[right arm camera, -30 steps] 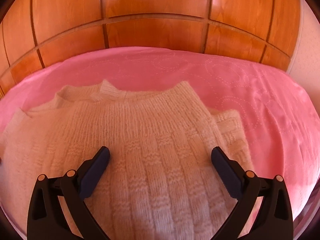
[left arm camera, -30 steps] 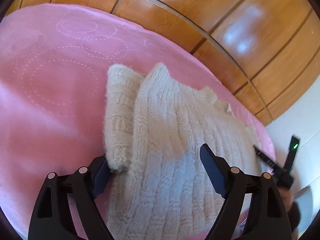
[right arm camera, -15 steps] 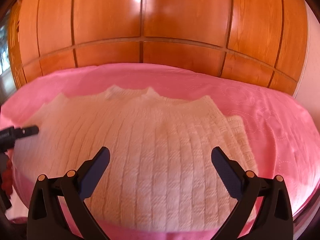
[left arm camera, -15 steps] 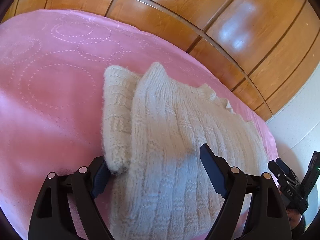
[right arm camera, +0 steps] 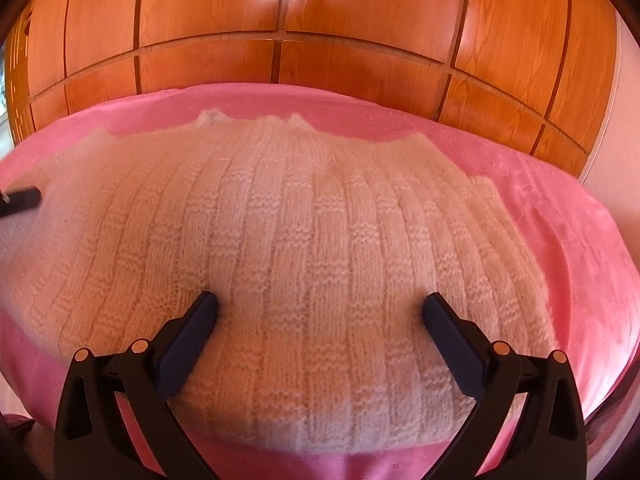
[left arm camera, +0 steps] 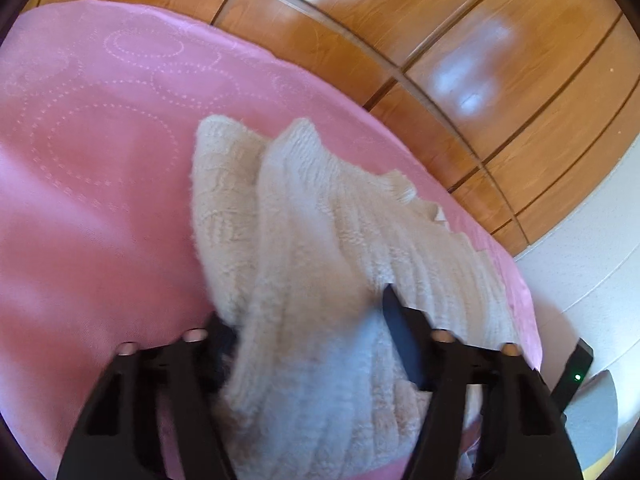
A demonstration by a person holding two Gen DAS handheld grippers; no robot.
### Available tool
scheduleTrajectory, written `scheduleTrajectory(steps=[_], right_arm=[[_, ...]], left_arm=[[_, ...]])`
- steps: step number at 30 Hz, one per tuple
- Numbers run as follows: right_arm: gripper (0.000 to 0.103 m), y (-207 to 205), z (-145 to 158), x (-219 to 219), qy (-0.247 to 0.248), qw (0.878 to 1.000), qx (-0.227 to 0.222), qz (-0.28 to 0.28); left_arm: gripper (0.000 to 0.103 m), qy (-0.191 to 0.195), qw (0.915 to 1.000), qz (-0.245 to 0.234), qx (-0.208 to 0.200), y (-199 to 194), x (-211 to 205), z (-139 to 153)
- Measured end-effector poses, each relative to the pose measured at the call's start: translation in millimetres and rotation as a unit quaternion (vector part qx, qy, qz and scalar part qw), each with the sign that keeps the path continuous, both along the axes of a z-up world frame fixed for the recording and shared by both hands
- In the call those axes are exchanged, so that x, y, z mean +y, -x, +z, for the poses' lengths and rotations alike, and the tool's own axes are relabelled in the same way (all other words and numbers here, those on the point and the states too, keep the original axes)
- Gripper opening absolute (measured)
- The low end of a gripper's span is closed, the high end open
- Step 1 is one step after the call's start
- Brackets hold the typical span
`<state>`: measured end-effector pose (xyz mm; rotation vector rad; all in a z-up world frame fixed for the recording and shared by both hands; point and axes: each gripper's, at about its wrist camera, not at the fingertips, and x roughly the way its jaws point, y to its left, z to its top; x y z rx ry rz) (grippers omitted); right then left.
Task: Fold small clothes
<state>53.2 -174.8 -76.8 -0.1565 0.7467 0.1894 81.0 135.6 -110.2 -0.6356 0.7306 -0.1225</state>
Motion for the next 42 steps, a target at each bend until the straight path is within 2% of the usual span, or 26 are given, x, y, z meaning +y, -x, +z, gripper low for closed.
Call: scheduleTrajectory(steps=[4, 8, 10, 14, 17, 19, 21, 22, 23, 25, 29, 32, 39, 42], right_arm=[[0.101, 1.1, -0.2, -0.4, -0.004, 1.0, -0.008, -0.003], [0.101, 0.7, -0.8, -0.5, -0.008, 1.0, -0.01, -0.004], [0.101, 0.8, -0.8, -0.7, -0.009, 1.0, -0.009, -0.003], [0.101, 1.3, 16.2, -8.5, -0.029, 0.999, 0.012, 0.017], [0.101, 5.6, 32.2, -19.6, -0.04, 0.999, -0.015, 0.004], [0.101, 2.1, 28.8, -18.3, -0.021, 1.0, 0.004, 0.011], [0.101, -1.9, 13.1, -18.1, -0.013, 0.999, 0.032, 0.018], [0.101, -2.0, 4.8, -18.4, -0.015, 0.999, 0.036, 0.016], [0.101, 0.9, 2.0, -19.2, -0.016, 0.999, 0.025, 0.013], [0.101, 4.4, 1.3, -15.2, -0.004, 1.0, 0.011, 0.01], [0.101, 0.2, 2.0, -17.5, -0.014, 1.0, 0.022, 0.008], [0.101, 0.2, 2.2, -17.8, -0.014, 1.0, 0.02, 0.007], [0.101, -4.2, 15.9, -31.2, -0.048, 0.998, 0.042, 0.029], [0.101, -0.6, 31.9, -49.9, -0.057, 0.998, 0.018, 0.015]], left_arm=[[0.041, 0.035, 0.9994, -0.002, 0.007, -3.8, 4.3, -4.0], [0.042, 0.054, 0.9985, 0.0, 0.01, -2.0, 8.9, -4.9], [0.048, 0.064, 0.9979, 0.012, 0.001, 4.0, 12.5, -5.5], [0.062, 0.036, 0.9992, -0.004, -0.018, 12.1, 3.9, -1.1], [0.062, 0.016, 0.9997, -0.008, -0.014, 10.2, -1.8, -1.1], [0.062, 0.006, 0.9999, -0.009, -0.012, 6.9, -4.8, -1.4], [0.054, -0.01, 0.9999, -0.01, -0.006, 1.4, -8.6, -0.4], [0.04, -0.014, 0.9998, -0.011, -0.001, -1.2, -9.6, -0.7], [0.031, -0.012, 0.9998, -0.013, 0.002, -2.4, -9.4, -0.9], [0.025, 0.01, 0.9998, -0.015, 0.006, -4.5, -6.9, 2.7], [0.021, 0.019, 0.9997, -0.015, -0.004, -7.4, -10.4, 26.2], [0.02, 0.014, 0.9992, -0.028, -0.024, -11.6, -20.7, 54.7], [0.02, -0.023, 0.9923, -0.085, -0.087, -26.9, -70.5, 114.7], [0.02, -0.045, 0.9869, -0.111, -0.108, -34.8, -97.5, 133.8]])
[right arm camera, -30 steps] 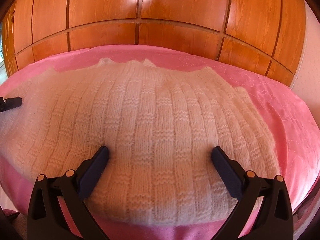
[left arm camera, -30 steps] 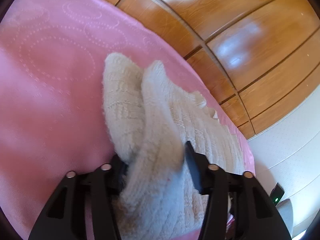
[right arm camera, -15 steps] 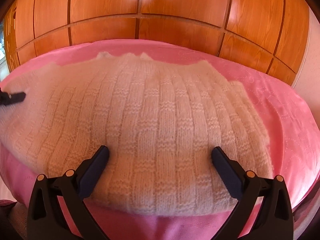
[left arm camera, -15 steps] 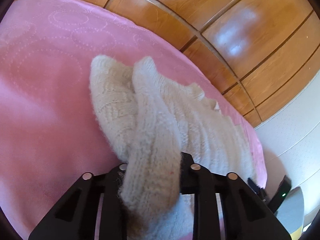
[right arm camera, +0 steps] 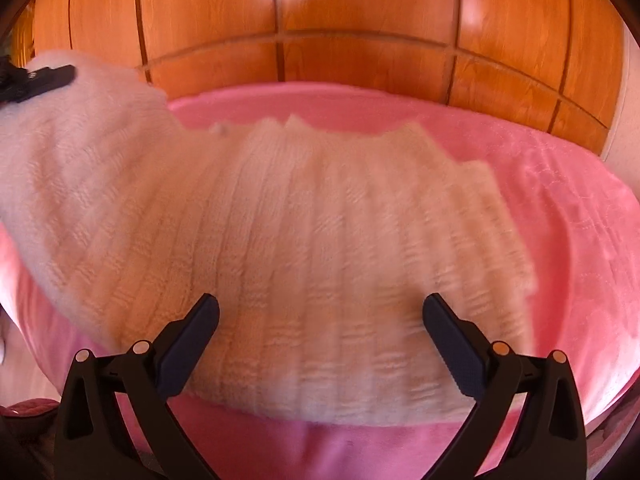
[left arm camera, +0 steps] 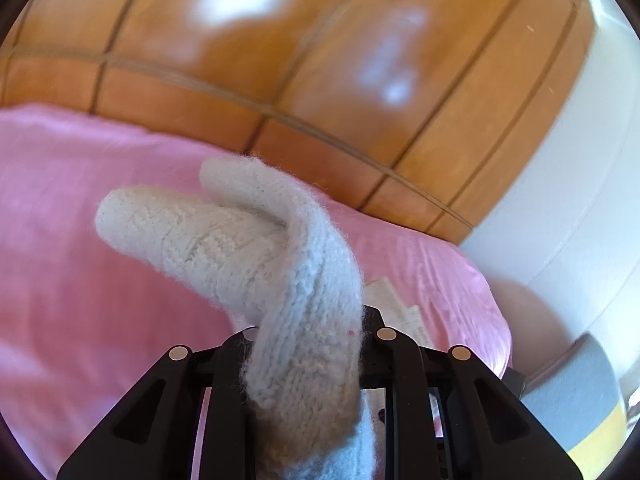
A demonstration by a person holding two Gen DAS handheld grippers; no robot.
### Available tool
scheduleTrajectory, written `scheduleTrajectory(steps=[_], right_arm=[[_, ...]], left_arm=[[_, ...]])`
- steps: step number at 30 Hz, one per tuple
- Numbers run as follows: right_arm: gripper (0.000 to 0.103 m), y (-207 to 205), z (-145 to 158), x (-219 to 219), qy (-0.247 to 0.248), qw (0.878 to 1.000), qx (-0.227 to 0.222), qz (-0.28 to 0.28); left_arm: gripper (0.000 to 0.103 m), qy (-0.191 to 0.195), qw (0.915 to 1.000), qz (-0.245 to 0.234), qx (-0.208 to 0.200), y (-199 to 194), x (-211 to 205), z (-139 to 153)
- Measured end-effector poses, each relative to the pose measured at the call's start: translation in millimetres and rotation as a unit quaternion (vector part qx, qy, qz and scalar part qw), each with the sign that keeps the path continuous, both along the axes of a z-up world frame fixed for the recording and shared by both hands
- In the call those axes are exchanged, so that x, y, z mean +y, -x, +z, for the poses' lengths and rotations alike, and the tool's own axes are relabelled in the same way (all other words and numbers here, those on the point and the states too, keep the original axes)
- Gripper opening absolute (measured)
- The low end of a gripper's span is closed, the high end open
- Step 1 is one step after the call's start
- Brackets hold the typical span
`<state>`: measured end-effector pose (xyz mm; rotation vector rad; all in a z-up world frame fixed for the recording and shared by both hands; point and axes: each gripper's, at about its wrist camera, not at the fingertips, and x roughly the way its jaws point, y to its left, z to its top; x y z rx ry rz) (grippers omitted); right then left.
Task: Fold small clothes
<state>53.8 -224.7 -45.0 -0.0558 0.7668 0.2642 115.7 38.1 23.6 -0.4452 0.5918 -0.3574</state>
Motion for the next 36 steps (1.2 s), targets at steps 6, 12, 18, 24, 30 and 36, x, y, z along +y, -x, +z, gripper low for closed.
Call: scheduleTrajectory(steps=[6, 12, 18, 24, 30, 36], right_arm=[[0.101, 0.6, 2.1, -48.8, 0.008, 0.997, 0.01, -0.074], [0.101, -3.8, -22.7, -88.9, -0.04, 0.988, 0.071, -0.127], [0.101, -5.8, -29.8, -95.3, -0.06, 0.987, 0.076, -0.128], [0.101, -0.4, -31.6, -96.3, -0.066, 0.987, 0.069, -0.126], [0.101, 8.2, -35.5, -92.2, -0.058, 0.989, 0.05, -0.126], [0.101, 12.5, -35.9, -88.8, -0.055, 0.99, 0.036, -0.123]], left_arm=[[0.02, -0.043, 0.9964, -0.065, -0.034, -9.9, -63.0, 20.3], [0.02, -0.064, 0.9891, -0.128, -0.035, -22.8, -122.3, 13.0], [0.02, -0.113, 0.9794, -0.166, -0.021, -37.2, -178.8, -18.6], [0.02, -0.165, 0.9663, -0.198, -0.013, -37.8, -221.0, -47.8], [0.035, -0.189, 0.9564, -0.222, -0.008, -30.0, -243.0, -60.7], [0.062, -0.086, 0.9596, -0.263, -0.049, -4.8, -219.6, -34.4]])
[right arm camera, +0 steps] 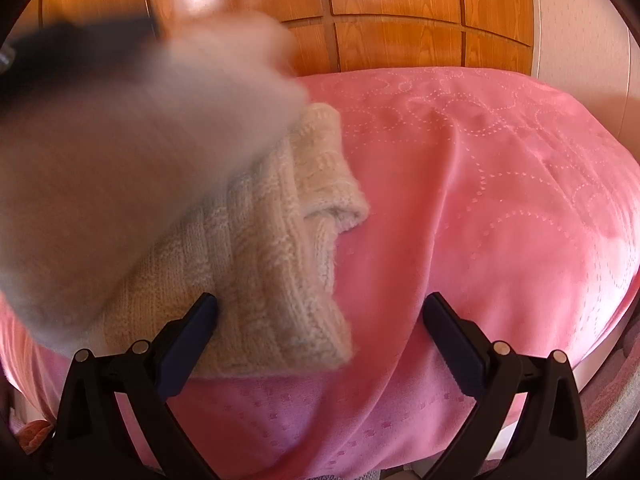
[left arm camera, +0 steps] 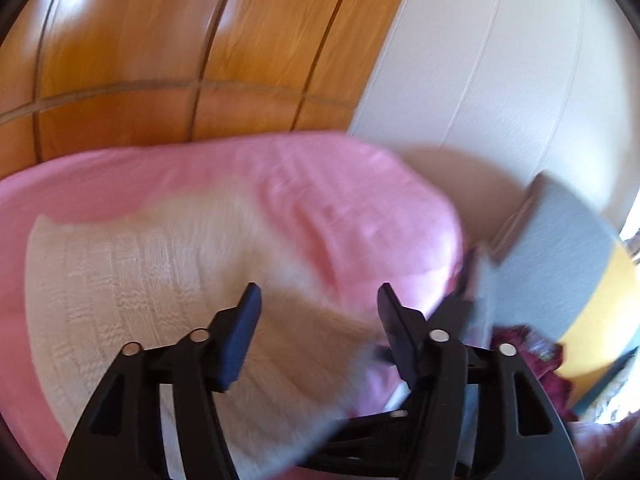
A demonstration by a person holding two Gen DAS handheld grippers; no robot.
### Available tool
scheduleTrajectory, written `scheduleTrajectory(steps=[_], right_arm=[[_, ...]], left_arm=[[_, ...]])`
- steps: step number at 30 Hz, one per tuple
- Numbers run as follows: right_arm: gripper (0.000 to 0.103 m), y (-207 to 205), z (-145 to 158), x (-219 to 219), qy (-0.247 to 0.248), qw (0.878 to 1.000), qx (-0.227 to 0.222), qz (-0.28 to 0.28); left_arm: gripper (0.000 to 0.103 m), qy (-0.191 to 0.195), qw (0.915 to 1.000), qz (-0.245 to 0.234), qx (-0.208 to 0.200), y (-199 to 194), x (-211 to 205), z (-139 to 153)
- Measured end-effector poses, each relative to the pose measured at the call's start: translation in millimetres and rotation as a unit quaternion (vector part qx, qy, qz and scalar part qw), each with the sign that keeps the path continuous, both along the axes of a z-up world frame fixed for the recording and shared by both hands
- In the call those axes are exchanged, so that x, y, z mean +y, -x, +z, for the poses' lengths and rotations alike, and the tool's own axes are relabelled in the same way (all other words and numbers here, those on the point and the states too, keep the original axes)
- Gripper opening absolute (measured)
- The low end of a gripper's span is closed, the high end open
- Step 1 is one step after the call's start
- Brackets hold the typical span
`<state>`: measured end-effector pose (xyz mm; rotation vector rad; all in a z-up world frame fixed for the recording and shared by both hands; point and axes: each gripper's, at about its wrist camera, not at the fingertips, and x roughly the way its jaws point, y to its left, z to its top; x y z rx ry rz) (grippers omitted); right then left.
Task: Fold small clothes
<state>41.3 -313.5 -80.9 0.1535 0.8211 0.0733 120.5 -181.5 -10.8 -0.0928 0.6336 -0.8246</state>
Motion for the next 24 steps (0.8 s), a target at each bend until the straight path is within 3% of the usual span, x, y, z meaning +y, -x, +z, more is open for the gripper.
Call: scheduleTrajectory(steps=[2, 5, 8, 12, 15, 17, 19, 21, 24], right_arm=[[0.101, 7.5, 1.1, 3.5, 0.001, 1.0, -0.002, 0.001], [0.101, 10.0, 4.8, 0.8, -0.006, 1.0, 0.011, 0.012], [0.101, 10.4, 13.0, -11.0, -0.009, 1.0, 0.018, 0.008], [0.101, 23.8, 26.1, -37.7, -0.016, 0.999, 0.016, -0.041], [0.101, 32.2, 42.8, -63.2, -0.064, 0.994, 0.0, -0.088], [0.101, 34.8, 63.4, -66.0, -0.077, 0.993, -0.027, -0.087], [0.101, 34.2, 86.0, -57.1, -0.076, 0.993, -0.058, -0.07], [0.101, 30.8, 102.4, -45.4, -0.083, 0.992, -0.08, -0.045], [0.101, 18.6, 103.2, -26.6, -0.08, 0.994, -0.063, -0.024]], left_arm=[[0.069, 0.018, 0.9993, 0.01, -0.031, 10.5, 13.2, 10.7], [0.07, 0.034, 0.9956, 0.058, -0.065, 17.3, 40.3, 17.5], [0.07, 0.026, 0.9825, 0.165, -0.081, 14.0, 81.4, 11.4], [0.07, 0.022, 0.9608, 0.275, -0.03, -0.7, 133.6, -13.1], [0.07, 0.024, 0.9505, 0.309, 0.017, -8.2, 158.6, -37.8], [0.07, 0.014, 0.9521, 0.303, 0.039, -13.7, 159.7, -52.4], [0.07, -0.001, 0.96, 0.274, 0.058, -18.2, 152.2, -63.7], [0.07, -0.025, 0.9673, 0.249, 0.044, -15.9, 137.1, -66.8], [0.07, -0.09, 0.9738, 0.209, -0.001, -8.8, 108.8, -67.1]])
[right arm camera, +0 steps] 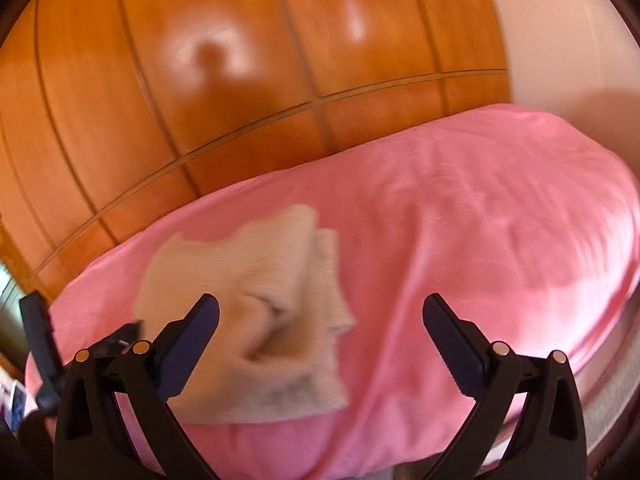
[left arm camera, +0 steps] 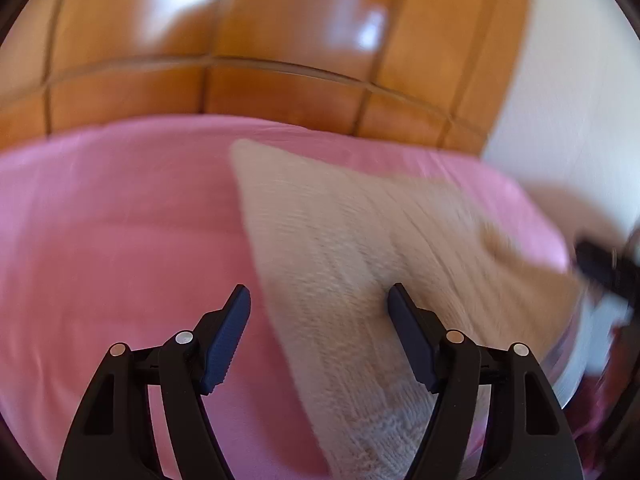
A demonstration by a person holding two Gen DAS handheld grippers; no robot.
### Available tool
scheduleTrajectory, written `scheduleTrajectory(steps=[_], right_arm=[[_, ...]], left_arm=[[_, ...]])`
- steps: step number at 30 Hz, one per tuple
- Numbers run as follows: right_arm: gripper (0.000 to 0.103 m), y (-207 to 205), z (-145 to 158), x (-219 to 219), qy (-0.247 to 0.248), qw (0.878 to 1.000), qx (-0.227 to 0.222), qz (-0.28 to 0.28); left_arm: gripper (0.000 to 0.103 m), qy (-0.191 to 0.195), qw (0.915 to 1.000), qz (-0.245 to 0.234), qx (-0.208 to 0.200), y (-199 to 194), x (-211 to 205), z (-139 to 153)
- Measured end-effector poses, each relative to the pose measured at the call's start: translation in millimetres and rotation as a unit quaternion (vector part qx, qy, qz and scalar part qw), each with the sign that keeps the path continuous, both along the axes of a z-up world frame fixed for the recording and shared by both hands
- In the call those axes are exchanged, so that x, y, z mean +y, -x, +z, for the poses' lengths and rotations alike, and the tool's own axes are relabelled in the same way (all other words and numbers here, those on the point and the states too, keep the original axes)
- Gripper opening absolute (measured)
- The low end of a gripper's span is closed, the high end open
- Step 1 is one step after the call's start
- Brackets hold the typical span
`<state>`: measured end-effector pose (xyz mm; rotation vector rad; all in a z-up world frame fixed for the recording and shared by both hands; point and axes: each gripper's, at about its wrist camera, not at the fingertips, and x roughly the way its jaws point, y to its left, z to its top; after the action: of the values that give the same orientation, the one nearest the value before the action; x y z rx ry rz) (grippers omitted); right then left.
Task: Fold small clothes
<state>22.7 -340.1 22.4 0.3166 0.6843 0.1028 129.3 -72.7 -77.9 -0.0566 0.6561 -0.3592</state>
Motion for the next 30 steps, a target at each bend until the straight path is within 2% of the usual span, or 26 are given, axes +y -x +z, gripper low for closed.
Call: scheduleTrajectory(steps=[2, 4, 5, 7, 8, 11, 13, 15, 17, 19, 21, 24, 26, 28, 30], right_arm=[[0.101, -8.2, -11.6, 6.1, 0.024, 0.999, 0.028, -0.011], [0.101, -11.2, -35.3, 5.3, 0.064, 0.994, 0.078, -0.031], [0.101, -12.0, -49.5, 4.0, 0.083, 0.991, 0.104, -0.034], [0.101, -6.9, -77.0, 0.2, 0.1, 0.984, 0.144, -0.026], [0.101, -0.4, -89.9, -4.9, 0.077, 0.985, 0.154, -0.024], [0.101, 10.4, -94.8, -15.6, 0.035, 0.985, 0.166, -0.035], [0.101, 9.3, -87.4, -13.7, 0.049, 0.985, 0.164, -0.029], [0.101, 11.2, -71.1, -13.9, 0.059, 0.988, 0.141, -0.037], [0.101, 15.4, -47.5, -14.6, 0.065, 0.991, 0.098, -0.057], [0.101, 16.5, -29.2, -17.7, 0.055, 0.994, 0.064, -0.066], [0.101, 8.5, -11.5, -13.5, 0.039, 0.997, 0.033, -0.055], [0.101, -21.3, -3.6, 3.9, 0.051, 0.998, 0.034, -0.02], [0.101, -35.2, -5.1, 19.8, 0.073, 0.997, 0.034, 0.0], [0.101, -51.8, -13.7, 31.9, 0.1, 0.994, 0.05, 0.002], [0.101, -68.8, -30.2, 38.7, 0.131, 0.989, 0.071, -0.003]], left_arm=[[0.07, -0.05, 0.9981, -0.032, -0.017, 6.6, -17.8, -1.6], [0.07, -0.097, 0.9939, -0.038, -0.037, 13.4, -26.6, -6.8], [0.07, -0.103, 0.993, -0.043, -0.039, 15.4, -26.5, -8.7], [0.07, -0.095, 0.9937, -0.052, -0.031, 17.9, -24.1, -11.6], [0.07, -0.083, 0.9945, -0.059, -0.023, 18.1, -22.0, -12.6], [0.07, -0.065, 0.9955, -0.067, -0.014, 21.1, -17.1, -10.6], [0.07, -0.046, 0.9965, -0.068, -0.012, 27.2, -11.0, -4.9], [0.07, -0.01, 0.9978, -0.064, -0.013, 22.4, -5.9, 5.2], [0.07, 0.021, 0.9983, -0.042, -0.035, 21.8, 6.2, 21.5], [0.07, 0.03, 0.998, -0.024, -0.05, 17.7, 10.7, 32.0], [0.07, 0.019, 0.9982, -0.017, -0.054, 10.0, 6.0, 35.9], [0.07, -0.018, 0.9987, -0.027, -0.04, -12.3, -17.1, 33.1], [0.071, -0.047, 0.9976, -0.043, -0.026, -20.0, -35.4, 24.4], [0.076, -0.083, 0.9948, -0.048, -0.035, -17.9, -48.2, 19.3], [0.076, -0.115, 0.9907, -0.054, -0.049, -13.8, -60.5, 13.0]])
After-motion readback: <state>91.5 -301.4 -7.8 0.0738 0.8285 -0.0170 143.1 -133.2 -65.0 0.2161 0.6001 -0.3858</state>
